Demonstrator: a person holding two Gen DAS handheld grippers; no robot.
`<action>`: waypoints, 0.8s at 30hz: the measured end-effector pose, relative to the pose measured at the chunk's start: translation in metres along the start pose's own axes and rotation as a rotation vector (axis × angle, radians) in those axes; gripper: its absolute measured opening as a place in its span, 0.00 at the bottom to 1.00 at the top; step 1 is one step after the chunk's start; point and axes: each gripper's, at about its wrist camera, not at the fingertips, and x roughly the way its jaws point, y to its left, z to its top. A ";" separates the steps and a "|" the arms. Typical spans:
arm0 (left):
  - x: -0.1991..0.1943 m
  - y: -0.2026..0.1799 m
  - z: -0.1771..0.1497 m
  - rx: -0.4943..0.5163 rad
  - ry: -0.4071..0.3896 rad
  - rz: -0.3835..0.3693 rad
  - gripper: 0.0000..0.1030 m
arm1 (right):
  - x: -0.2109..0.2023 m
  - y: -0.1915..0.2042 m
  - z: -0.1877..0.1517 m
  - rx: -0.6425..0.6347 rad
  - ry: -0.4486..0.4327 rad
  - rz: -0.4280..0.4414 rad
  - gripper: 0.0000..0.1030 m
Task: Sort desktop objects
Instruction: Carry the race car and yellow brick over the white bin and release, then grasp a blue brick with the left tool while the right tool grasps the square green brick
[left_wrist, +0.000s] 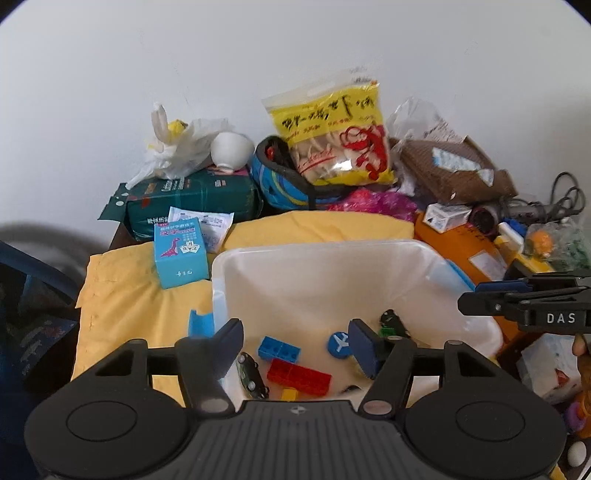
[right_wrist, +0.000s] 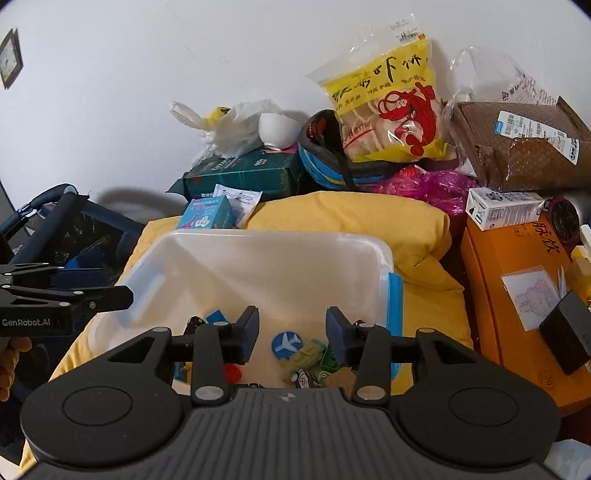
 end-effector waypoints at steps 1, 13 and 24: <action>-0.008 -0.001 -0.007 0.001 -0.012 -0.017 0.64 | -0.005 0.002 -0.003 -0.012 -0.007 0.008 0.44; 0.004 -0.009 -0.126 -0.052 0.120 -0.026 0.64 | -0.013 0.013 -0.122 -0.108 0.087 0.023 0.45; 0.054 -0.023 -0.135 0.024 0.202 -0.059 0.43 | 0.025 0.002 -0.133 -0.133 0.161 -0.012 0.51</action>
